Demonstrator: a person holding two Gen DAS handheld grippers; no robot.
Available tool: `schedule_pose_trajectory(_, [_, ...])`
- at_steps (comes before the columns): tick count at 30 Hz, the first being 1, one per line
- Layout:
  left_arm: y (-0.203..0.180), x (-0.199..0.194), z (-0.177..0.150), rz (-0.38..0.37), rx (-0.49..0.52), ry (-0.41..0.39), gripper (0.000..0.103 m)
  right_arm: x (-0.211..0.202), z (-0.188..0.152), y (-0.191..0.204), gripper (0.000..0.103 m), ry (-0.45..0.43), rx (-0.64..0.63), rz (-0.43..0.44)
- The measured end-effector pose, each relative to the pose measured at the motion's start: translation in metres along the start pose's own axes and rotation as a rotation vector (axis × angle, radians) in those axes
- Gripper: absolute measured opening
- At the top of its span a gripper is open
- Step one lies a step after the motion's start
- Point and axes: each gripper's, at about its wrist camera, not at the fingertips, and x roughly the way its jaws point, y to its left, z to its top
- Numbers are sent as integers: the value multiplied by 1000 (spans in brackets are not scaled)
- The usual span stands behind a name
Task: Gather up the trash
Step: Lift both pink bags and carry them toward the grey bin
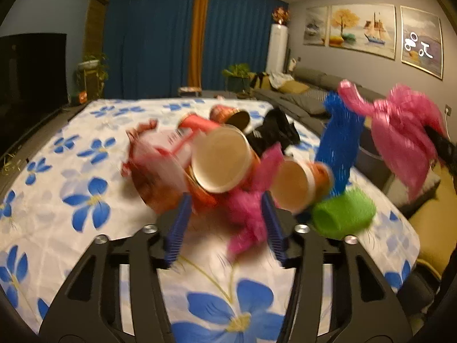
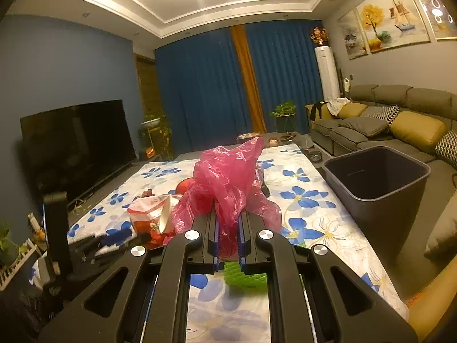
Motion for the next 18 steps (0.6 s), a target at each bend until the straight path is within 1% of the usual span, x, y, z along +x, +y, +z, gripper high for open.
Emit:
schedule_pose_trajectory(2, [-3, 7, -3, -6, 4, 33, 58, 1, -1, -1, 11, 7, 8, -7])
schedule_pose_trajectory(5, [-7, 20, -1, -41, -12, 71, 60, 2, -2, -2, 11, 13, 3, -14])
schedule_pose_trajectory(8, [-14, 32, 2, -44, -8, 99, 60, 3, -2, -3, 11, 15, 1, -21])
schedule_pose_trajectory(10, [-17, 38, 2, -59, -9, 123, 58, 3, -1, -3, 11, 19, -3, -27])
schedule_pose_trajectory(11, [-18, 41, 2, -65, -11, 137, 51, 3, -1, -3, 11, 21, -4, -30])
schedule_pose_trajectory(12, [-19, 45, 1, -71, -10, 154, 47, 4, -1, -4, 11, 23, -4, -31])
schedule_pose_trajectory(14, [-20, 49, -1, -78, -11, 175, 26, 4, 0, -4, 11, 25, -4, -32])
schedule_pose_trajectory(16, [-18, 50, -2, -90, -17, 181, 20, 4, 1, -3, 11, 23, -9, -33])
schedule_pose_trajectory(18, [-17, 47, -3, -99, -18, 167, 17, 4, 1, -3, 11, 21, -11, -35])
